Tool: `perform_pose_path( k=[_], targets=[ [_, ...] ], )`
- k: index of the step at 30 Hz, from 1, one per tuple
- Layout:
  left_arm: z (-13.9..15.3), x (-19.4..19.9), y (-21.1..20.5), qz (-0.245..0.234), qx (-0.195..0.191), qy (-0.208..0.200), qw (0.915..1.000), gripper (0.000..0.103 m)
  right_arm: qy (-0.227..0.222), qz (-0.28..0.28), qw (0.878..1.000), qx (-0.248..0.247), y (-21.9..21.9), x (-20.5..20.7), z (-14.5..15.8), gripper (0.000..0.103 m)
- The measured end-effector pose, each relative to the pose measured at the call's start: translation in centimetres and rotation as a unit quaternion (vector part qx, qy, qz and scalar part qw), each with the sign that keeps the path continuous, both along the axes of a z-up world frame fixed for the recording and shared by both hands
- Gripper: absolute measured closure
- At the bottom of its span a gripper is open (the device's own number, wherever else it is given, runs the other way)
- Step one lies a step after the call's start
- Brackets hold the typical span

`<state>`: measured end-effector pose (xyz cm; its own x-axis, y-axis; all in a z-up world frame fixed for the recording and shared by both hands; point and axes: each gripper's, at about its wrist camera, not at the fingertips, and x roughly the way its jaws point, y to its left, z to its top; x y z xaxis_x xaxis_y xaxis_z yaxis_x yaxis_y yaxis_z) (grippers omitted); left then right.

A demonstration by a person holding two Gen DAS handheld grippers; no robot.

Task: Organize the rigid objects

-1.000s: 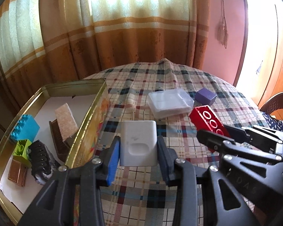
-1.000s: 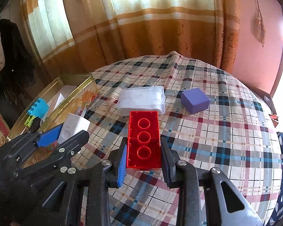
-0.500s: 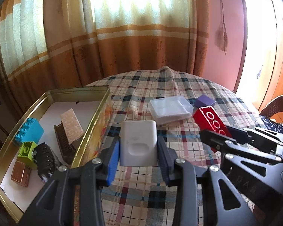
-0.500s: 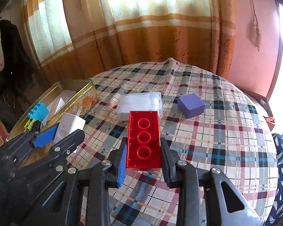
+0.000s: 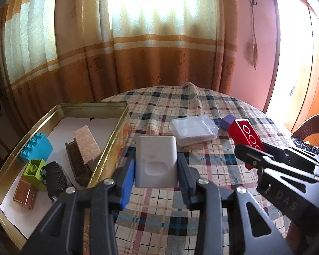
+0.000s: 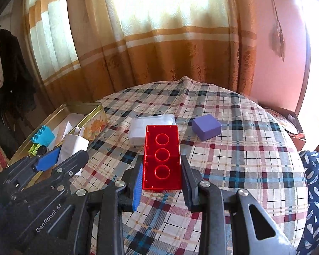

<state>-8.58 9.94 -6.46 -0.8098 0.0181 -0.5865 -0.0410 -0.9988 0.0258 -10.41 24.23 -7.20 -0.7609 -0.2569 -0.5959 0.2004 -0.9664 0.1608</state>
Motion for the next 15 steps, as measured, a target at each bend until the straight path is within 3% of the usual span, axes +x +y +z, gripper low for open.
perform_pose_path(
  k=[15],
  targets=[
    [0.36, 0.50, -0.20, 0.003, 0.001, 0.016, 0.9999, 0.066, 0.023, -0.007, 1.000, 0.002, 0.06, 0.61, 0.49, 0.069]
  ],
)
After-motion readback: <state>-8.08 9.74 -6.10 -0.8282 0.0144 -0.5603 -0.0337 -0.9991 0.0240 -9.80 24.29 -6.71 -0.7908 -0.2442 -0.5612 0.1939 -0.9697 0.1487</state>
